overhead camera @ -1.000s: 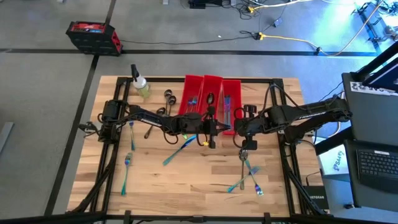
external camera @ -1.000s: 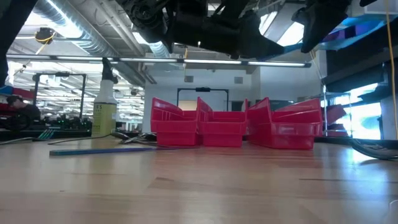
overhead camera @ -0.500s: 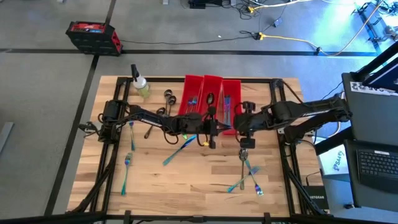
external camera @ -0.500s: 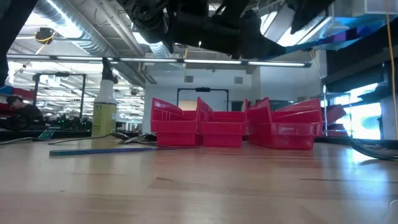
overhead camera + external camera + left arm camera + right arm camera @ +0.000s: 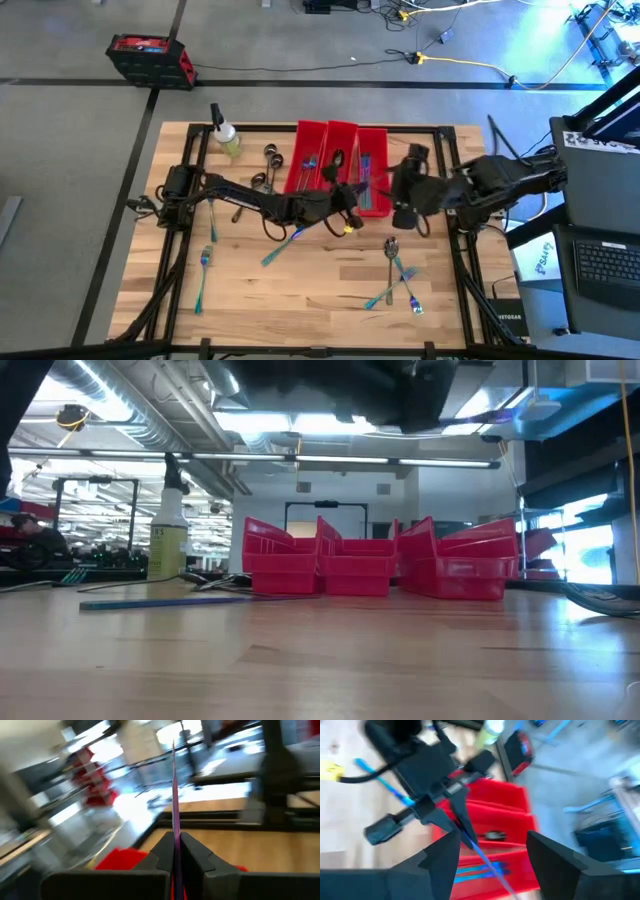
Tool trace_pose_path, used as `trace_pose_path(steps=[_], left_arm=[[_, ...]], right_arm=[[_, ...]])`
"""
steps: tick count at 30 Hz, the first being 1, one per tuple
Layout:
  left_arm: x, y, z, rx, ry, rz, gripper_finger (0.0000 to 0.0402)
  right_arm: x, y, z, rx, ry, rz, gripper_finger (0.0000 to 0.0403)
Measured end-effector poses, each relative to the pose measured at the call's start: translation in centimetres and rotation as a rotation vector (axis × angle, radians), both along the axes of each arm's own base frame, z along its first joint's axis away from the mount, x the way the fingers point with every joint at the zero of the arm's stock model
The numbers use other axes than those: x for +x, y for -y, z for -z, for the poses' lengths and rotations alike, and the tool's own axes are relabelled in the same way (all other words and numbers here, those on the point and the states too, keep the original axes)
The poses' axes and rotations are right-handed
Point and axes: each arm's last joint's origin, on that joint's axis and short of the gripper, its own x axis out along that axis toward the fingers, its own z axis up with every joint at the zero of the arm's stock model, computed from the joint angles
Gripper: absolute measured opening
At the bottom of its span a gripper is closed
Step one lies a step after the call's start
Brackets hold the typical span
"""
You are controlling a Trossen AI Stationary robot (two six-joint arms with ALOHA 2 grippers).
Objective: Sort silverware
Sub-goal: Put the blue knife into the right red silverware bin
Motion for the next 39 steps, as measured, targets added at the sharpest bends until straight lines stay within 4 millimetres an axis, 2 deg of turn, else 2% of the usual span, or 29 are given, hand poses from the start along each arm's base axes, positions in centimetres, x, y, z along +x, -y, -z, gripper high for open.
trace_pose_path(steps=[6, 13, 16, 20, 24, 32, 39], left_arm=[[1.6, -0.6, -2.5, -0.192, 0.174, -0.267, 0.0], [6.2, -0.3, -3.5, -0.297, 0.338, -0.42, 0.0], [7.7, -0.6, -3.0, -0.346, 0.417, -0.47, 0.0], [9.1, -1.1, -0.7, -0.45, 0.507, -0.507, 0.0], [9.2, -1.0, 1.3, -0.567, 0.62, -0.556, 0.0], [8.7, -2.0, 3.2, -0.736, 0.548, -0.55, 0.0], [8.3, -2.7, 4.4, -0.972, 0.559, -0.576, 0.0]], right_arm=[[-2.2, -0.7, -2.0, -0.223, 0.024, 0.053, 0.0211], [-3.9, -0.9, -2.9, -0.234, 0.034, -0.015, 0.0211], [-4.6, -0.5, -3.3, -0.208, 0.055, -0.015, 0.0211], [-5.3, -0.2, -3.6, -0.175, 0.074, -0.018, 0.0211], [-5.4, -0.2, -3.4, -0.165, 0.041, -0.053, 0.0211], [-4.9, -0.5, -2.0, -0.16, -0.022, -0.079, 0.0211], [-4.4, -0.8, -0.3, -0.167, -0.071, -0.068, 0.0211]])
